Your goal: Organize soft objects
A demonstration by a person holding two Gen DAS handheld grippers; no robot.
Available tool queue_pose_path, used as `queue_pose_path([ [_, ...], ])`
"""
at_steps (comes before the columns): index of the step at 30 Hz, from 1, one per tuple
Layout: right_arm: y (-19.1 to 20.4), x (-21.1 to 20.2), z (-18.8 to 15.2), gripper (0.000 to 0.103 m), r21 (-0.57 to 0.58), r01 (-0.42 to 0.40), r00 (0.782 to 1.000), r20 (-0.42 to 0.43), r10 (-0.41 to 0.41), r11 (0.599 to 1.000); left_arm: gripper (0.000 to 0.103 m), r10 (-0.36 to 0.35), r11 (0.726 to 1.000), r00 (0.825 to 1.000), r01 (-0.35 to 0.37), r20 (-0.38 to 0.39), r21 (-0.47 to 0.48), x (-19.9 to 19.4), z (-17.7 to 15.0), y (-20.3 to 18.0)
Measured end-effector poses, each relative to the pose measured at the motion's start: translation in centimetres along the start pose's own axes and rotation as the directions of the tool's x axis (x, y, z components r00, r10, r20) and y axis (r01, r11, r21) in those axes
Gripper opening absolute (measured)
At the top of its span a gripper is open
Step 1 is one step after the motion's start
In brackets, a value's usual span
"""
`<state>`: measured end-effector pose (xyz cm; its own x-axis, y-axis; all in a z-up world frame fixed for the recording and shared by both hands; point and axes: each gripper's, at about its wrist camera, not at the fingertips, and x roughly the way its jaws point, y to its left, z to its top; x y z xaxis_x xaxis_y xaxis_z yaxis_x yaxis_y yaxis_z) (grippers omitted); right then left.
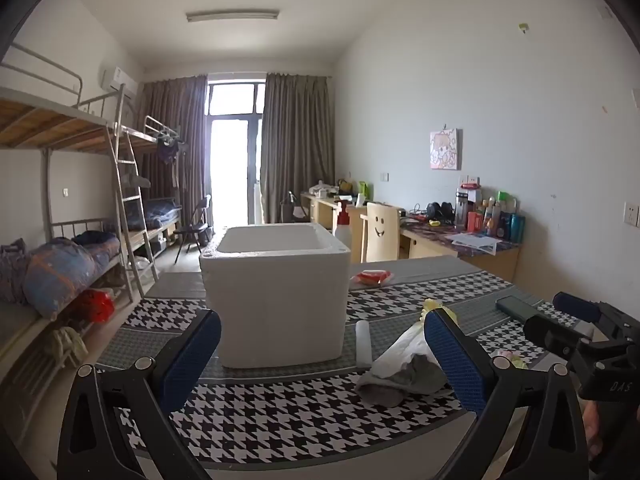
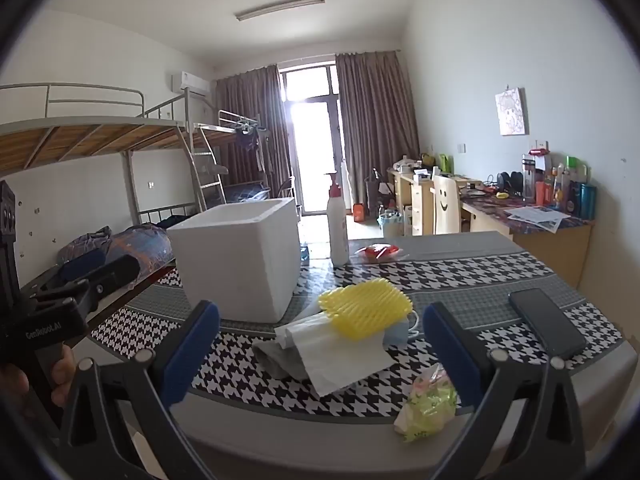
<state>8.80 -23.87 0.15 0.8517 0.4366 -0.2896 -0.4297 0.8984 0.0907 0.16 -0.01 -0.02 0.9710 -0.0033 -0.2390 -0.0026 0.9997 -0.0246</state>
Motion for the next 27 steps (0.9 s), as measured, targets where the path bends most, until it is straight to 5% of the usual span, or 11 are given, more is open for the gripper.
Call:
queue_pose_path([
  [27, -0.09, 0.30, -0.19, 0.103, 0.016, 0.005, 1.000, -0.002, -0.005, 1.000, 0.102, 0.000, 1.000, 1.000, -0.001, -0.010, -0.004, 0.27, -0.27, -0.12],
])
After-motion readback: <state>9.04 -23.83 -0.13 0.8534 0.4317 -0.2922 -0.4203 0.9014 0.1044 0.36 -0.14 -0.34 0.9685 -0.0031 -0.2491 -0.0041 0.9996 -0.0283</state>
